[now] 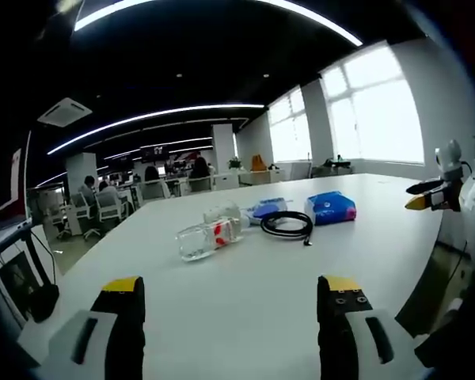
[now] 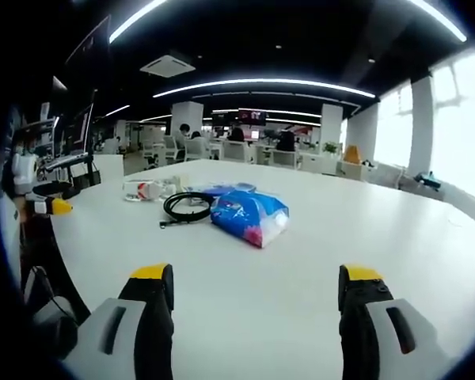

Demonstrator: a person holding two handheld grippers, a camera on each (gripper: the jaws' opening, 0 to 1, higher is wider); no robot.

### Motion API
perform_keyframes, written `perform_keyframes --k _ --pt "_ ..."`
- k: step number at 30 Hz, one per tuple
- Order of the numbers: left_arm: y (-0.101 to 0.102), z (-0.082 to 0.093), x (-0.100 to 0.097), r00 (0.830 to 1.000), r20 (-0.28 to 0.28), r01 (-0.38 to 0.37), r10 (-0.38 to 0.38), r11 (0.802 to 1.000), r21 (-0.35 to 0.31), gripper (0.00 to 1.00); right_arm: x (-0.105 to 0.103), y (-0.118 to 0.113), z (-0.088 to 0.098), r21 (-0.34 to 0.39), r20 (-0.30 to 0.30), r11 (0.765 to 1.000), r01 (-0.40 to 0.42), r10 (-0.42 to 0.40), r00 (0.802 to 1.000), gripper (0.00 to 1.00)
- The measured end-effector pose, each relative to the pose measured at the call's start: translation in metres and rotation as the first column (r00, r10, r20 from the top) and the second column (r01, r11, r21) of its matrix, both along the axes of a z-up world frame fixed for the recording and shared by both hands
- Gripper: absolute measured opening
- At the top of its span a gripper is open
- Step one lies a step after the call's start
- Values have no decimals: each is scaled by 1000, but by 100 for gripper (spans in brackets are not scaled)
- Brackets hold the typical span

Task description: Arrange the tabletop items into an orderly group along one side of the table until the central work area is clear of visible clutter.

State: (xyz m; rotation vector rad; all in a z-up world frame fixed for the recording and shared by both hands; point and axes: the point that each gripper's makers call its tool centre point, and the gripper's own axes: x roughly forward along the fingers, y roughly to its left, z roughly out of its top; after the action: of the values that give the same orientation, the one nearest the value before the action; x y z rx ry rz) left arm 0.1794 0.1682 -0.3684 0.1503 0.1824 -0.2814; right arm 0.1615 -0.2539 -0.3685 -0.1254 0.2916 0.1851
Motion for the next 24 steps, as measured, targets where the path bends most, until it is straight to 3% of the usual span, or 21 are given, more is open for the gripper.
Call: perform_keyframes --k 24 --pt "3 0 -3 1000 -4 -7 7 1000 13 88 2 2 -4 -9 -16 1000 -5 5 1000 82"
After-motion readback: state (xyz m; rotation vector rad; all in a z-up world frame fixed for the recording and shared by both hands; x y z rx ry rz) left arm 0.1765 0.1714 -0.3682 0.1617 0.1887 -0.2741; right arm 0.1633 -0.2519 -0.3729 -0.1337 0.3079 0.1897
